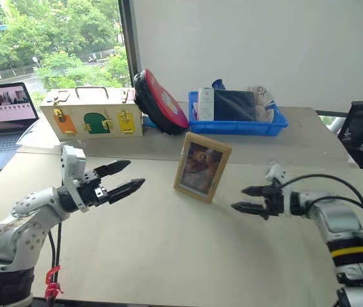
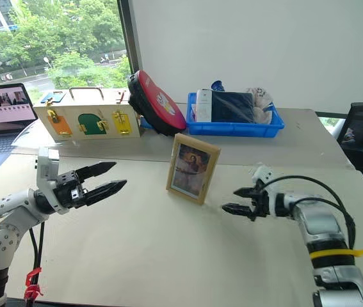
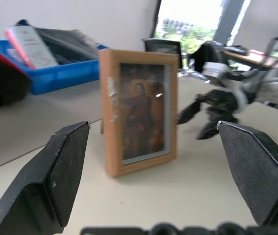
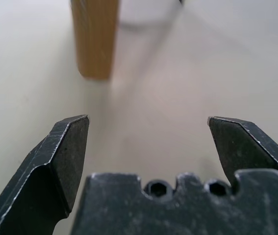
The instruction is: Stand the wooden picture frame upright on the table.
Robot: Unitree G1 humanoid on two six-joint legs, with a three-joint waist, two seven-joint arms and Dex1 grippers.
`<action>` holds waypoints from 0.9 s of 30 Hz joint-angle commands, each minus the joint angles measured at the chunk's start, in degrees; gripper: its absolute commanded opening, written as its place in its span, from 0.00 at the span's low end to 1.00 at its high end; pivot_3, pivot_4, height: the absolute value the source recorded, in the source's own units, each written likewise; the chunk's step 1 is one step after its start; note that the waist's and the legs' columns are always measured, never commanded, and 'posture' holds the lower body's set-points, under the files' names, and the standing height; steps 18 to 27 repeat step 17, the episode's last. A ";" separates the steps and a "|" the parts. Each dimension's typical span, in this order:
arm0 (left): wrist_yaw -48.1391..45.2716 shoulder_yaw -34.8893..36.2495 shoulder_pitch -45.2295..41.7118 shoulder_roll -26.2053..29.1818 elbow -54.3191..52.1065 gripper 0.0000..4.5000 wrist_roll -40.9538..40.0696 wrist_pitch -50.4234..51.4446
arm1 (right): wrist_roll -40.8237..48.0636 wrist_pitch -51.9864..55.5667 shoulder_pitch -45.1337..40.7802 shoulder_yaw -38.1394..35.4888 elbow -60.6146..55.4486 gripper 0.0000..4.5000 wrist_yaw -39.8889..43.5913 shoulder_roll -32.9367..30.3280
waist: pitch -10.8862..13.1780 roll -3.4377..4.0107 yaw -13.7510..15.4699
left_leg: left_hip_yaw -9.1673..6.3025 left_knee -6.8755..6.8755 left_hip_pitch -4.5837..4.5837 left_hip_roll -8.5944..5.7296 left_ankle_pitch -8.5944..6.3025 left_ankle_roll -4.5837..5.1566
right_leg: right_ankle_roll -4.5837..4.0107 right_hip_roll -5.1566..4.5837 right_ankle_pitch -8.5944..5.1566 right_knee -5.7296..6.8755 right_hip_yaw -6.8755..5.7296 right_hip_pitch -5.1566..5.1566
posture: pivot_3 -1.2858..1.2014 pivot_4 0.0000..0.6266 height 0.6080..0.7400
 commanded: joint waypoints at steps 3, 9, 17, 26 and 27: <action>3.12 -2.10 1.67 1.26 3.42 1.00 8.69 -3.98 | 6.74 -1.61 10.93 -10.82 -22.95 0.99 -6.34 1.30 | -0.01 0.02 -0.62 | 0.00 -0.04 0.02 0.00 0.00 0.00 | 0.00 0.01 0.00 0.03 0.03 0.00 | 0.52 0.24 0.83; 3.48 -8.98 4.95 1.24 4.07 1.00 16.09 -5.05 | 3.44 -5.53 19.59 -13.56 -30.14 0.99 -22.95 11.99 | -0.08 -0.10 -0.11 | 0.00 0.03 0.04 0.00 0.02 -0.04 | 0.00 0.00 0.01 0.02 0.01 0.03 | 0.52 0.24 0.83; 2.04 -11.22 5.61 -0.98 4.30 1.00 16.29 -5.55 | 1.15 -9.08 24.20 -12.14 -29.74 0.99 -27.12 13.90 | -0.08 -0.10 0.02 | 0.00 0.02 0.02 -0.01 0.04 -0.05 | 0.00 -0.01 0.01 0.03 0.02 0.02 | 0.52 0.24 0.83; 2.04 -11.22 5.61 -0.98 4.30 1.00 16.29 -5.55 | 1.15 -9.08 24.20 -12.14 -29.74 0.99 -27.12 13.90 | -0.08 -0.10 0.02 | 0.00 0.02 0.02 -0.01 0.04 -0.05 | 0.00 -0.01 0.01 0.03 0.02 0.02 | 0.52 0.24 0.83; 2.04 -11.22 5.61 -0.98 4.30 1.00 16.29 -5.55 | 1.15 -9.08 24.20 -12.14 -29.74 0.99 -27.12 13.90 | -0.08 -0.10 0.02 | 0.00 0.02 0.02 -0.01 0.04 -0.05 | 0.00 -0.01 0.01 0.03 0.02 0.02 | 0.52 0.24 0.83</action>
